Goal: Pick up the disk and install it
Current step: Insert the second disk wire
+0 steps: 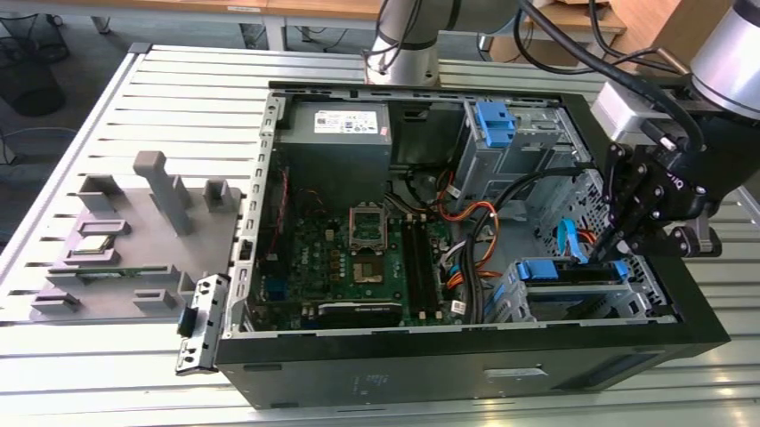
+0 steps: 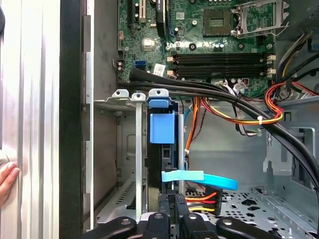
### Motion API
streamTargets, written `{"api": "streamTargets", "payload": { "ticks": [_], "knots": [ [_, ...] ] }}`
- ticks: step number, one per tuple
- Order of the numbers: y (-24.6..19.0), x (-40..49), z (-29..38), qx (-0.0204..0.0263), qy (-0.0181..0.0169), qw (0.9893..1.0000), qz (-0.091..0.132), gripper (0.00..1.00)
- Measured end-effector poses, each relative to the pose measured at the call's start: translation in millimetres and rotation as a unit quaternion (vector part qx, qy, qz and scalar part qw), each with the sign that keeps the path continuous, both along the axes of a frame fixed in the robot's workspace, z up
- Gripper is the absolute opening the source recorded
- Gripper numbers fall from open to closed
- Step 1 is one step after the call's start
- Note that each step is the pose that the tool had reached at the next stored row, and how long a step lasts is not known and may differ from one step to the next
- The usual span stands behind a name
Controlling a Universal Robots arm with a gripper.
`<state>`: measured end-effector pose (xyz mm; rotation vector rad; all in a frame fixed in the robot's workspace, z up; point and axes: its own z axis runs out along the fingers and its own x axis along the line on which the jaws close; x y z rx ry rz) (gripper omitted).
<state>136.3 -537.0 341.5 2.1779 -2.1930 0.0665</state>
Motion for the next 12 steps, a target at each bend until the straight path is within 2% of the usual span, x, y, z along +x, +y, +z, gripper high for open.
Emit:
{"api": "streamTargets", "payload": {
  "ticks": [6,12],
  "knots": [
    [-2.5,-2.0,-0.1,0.0010,-0.0015,1.0000,0.000,0.17],
    [-6.2,-4.1,-0.8,0.0059,-0.0051,1.0000,0.000,0.17]
  ]
}}
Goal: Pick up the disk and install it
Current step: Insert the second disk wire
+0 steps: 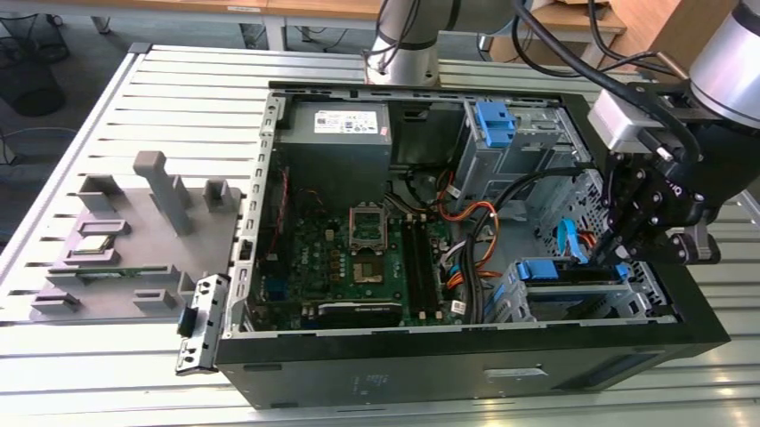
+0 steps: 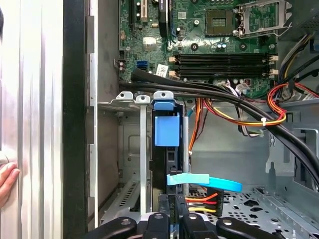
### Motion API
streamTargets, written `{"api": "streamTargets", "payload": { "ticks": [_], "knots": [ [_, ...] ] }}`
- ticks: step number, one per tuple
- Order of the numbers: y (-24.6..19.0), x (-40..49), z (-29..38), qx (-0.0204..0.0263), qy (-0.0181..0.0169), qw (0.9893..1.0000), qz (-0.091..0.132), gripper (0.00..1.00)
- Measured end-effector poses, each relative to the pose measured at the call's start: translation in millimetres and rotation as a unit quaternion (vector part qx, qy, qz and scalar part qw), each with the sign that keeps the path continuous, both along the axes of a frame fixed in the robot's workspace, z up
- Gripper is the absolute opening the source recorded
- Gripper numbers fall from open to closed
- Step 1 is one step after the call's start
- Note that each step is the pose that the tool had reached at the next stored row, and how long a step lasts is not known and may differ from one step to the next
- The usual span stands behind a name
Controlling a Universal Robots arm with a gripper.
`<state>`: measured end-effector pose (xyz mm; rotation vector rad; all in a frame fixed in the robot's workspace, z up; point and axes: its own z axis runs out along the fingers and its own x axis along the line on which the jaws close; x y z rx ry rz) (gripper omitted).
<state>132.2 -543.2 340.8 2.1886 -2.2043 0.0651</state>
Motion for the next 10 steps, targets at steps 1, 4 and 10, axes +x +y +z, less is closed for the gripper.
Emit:
{"api": "streamTargets", "payload": {
  "ticks": [1,4,10],
  "knots": [
    [-0.3,-0.2,0.0,0.0022,-0.0002,1.0000,0.000,0.17],
    [-1.5,-0.6,-0.1,0.0155,-0.0009,0.9999,0.000,0.17],
    [-3.4,-0.7,-0.3,0.0183,-0.0010,0.9998,0.000,0.17]
  ]
}}
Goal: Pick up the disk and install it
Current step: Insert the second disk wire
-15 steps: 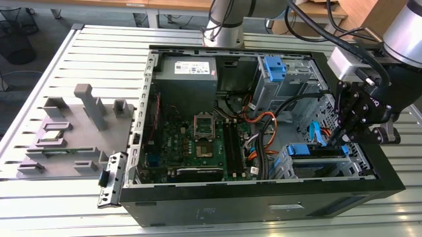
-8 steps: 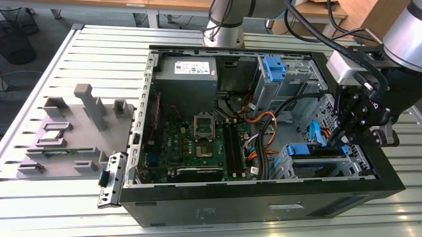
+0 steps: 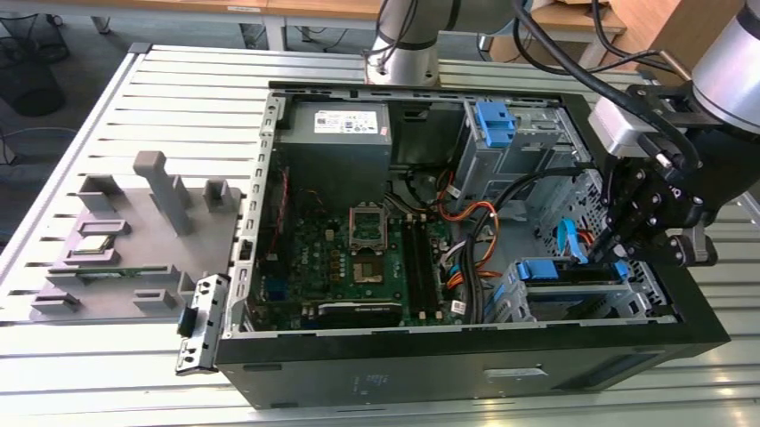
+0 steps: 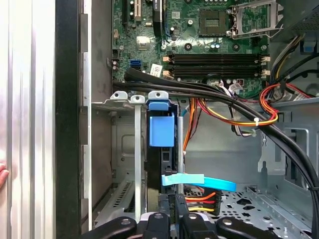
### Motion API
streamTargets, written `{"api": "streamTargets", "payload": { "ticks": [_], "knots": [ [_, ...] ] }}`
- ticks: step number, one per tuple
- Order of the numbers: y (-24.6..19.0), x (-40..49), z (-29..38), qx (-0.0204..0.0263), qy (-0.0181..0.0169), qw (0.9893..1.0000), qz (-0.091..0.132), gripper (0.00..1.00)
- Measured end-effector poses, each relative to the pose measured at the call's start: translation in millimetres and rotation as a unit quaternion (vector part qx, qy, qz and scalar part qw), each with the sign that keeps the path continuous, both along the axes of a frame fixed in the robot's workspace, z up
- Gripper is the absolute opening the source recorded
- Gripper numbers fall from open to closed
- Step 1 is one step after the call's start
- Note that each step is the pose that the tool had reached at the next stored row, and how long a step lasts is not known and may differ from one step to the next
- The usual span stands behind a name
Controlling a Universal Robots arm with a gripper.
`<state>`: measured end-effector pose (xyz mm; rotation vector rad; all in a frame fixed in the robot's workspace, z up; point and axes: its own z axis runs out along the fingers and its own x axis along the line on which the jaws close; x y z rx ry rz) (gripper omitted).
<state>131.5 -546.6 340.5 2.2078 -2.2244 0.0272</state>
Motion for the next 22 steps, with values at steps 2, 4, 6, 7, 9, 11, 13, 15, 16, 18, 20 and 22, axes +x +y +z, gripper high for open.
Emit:
{"api": "streamTargets", "payload": {
  "ticks": [2,4,6,7,9,11,13,15,16,18,20,22],
  "knots": [
    [-0.8,0.0,-0.1,0.0006,0.0000,1.0000,0.000,0.17],
    [-1.2,0.0,-0.2,0.0025,0.0000,1.0000,0.000,0.17],
    [-1.2,0.0,-0.2,0.0035,0.0000,1.0000,0.000,0.17],
    [-1.2,0.0,-0.2,0.0036,0.0000,1.0000,0.000,0.17],
    [-1.3,0.0,-0.3,0.0037,0.0000,1.0000,0.000,0.17],
    [-1.3,0.0,-0.3,0.0037,0.0000,1.0000,0.000,0.17],
    [-1.4,-0.6,-0.4,0.0038,-0.0001,1.0000,0.000,0.17],
    [-1.3,-0.9,-0.6,0.0038,-0.0002,1.0000,0.000,0.17],
    [-1.3,-1.0,-0.7,0.0037,-0.0002,1.0000,0.000,0.17],
    [-1.2,-1.1,-1.4,0.0037,-0.0002,1.0000,0.000,0.17],
    [-1.3,-1.2,-2.7,0.0037,-0.0002,1.0000,0.000,0.17],
    [-1.3,-1.2,-3.9,0.0037,-0.0002,1.0000,0.000,0.17]
  ]
}}
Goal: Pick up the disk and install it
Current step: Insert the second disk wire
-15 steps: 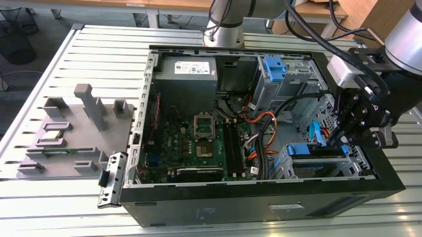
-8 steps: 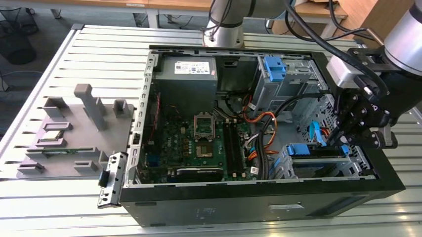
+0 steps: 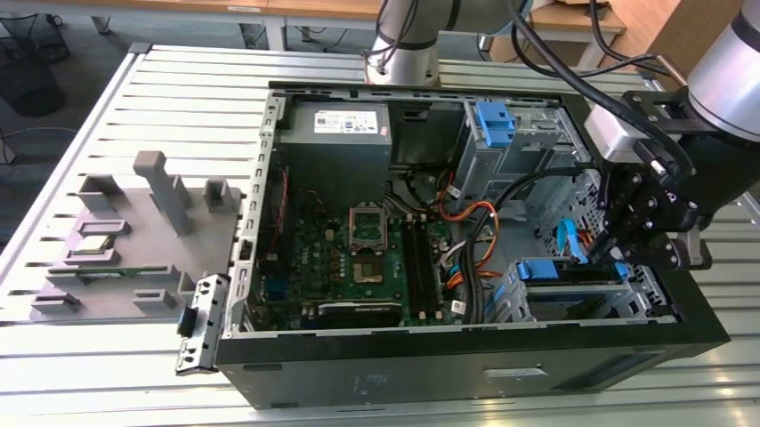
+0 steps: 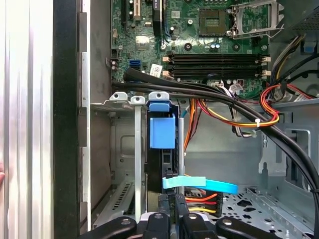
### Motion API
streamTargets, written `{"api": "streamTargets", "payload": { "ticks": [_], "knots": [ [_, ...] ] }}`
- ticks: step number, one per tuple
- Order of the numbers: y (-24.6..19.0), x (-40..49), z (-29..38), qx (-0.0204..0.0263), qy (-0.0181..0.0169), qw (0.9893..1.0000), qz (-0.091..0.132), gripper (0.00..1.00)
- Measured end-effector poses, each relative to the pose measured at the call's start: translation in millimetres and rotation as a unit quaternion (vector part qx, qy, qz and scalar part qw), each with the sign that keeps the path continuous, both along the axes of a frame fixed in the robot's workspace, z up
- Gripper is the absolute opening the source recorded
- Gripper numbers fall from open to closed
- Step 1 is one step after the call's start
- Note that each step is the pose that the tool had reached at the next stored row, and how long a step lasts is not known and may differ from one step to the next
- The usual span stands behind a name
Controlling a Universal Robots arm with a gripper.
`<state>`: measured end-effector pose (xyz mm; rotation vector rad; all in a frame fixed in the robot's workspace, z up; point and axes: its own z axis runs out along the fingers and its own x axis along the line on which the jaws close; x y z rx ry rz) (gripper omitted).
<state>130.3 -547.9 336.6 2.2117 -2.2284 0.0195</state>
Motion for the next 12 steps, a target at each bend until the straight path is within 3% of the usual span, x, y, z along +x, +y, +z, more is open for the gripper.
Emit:
{"api": "streamTargets", "payload": {
  "ticks": [12],
  "knots": [
    [0.4,-0.2,-2.0,0.0003,0.0000,1.0000,0.000,0.17]
  ]
}}
